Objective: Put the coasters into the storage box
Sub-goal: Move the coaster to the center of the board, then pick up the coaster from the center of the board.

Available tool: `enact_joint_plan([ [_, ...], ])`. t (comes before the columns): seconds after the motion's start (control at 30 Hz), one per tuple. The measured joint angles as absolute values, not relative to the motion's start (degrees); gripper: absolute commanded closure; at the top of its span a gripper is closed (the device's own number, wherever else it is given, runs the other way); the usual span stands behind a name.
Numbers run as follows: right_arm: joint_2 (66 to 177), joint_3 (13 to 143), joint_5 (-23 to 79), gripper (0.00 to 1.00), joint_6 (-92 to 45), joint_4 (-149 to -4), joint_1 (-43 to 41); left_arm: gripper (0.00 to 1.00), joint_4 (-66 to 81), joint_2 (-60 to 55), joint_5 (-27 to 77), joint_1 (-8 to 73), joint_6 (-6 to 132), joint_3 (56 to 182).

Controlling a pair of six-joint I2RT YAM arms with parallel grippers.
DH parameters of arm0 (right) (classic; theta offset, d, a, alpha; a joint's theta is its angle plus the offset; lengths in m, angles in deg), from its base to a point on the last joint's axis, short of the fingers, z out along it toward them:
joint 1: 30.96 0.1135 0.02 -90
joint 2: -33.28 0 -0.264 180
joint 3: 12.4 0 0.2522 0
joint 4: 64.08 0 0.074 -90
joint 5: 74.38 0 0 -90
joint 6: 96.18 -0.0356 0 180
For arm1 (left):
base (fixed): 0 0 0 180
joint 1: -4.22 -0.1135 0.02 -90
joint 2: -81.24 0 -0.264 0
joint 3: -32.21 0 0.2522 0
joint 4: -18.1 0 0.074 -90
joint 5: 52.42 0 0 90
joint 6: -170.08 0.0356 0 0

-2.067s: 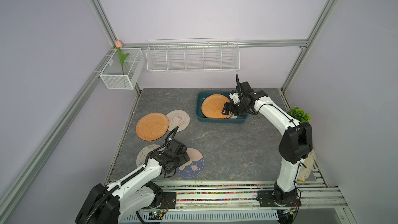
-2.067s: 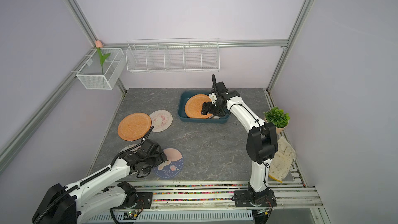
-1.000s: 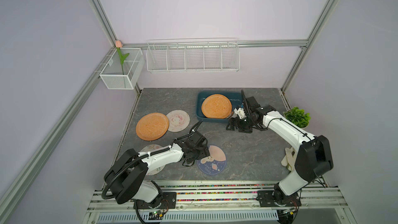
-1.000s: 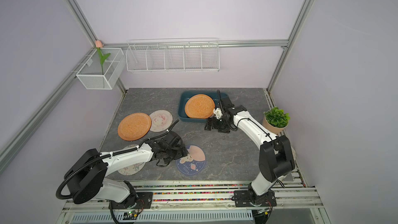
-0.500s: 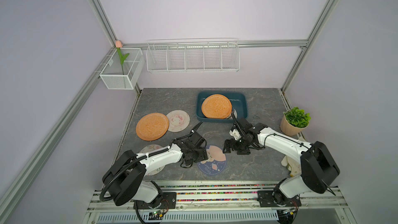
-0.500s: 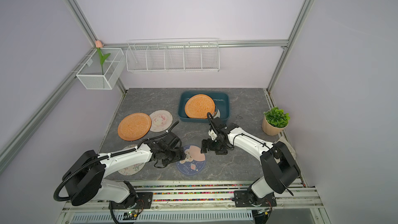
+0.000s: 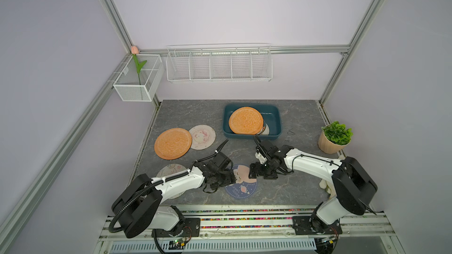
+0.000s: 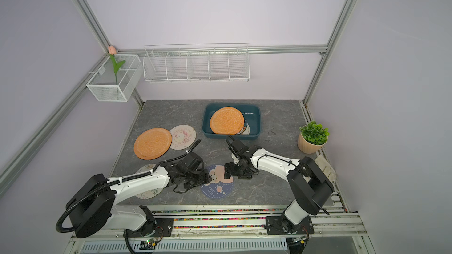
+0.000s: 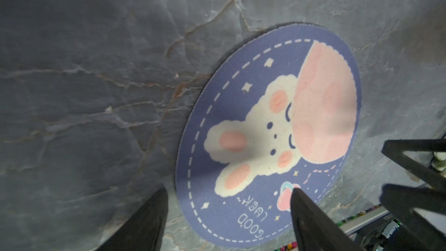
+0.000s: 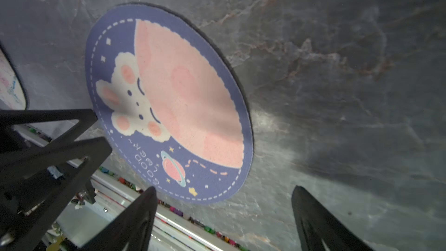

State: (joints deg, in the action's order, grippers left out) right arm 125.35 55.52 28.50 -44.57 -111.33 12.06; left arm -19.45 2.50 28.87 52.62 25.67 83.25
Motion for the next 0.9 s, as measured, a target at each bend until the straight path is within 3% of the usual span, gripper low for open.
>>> enact_joint_plan([
  [0.4, 129.41, 56.48, 26.99, 0.32, -46.39, -108.16, 14.01, 0.27, -18.36, 2.04, 27.99, 52.62, 25.67, 83.22],
  [0.8, 130.90, 57.68, 26.69, 0.42, -47.13, -107.60, 14.82, 0.31, -18.05, 1.67, 27.58, 52.62, 25.69, 83.18],
  [0.9, 131.10, 57.72, 26.25, 0.51, -47.28, -107.60, 14.95, 0.31, -18.05, 1.67, 27.53, 52.62, 25.69, 83.16],
])
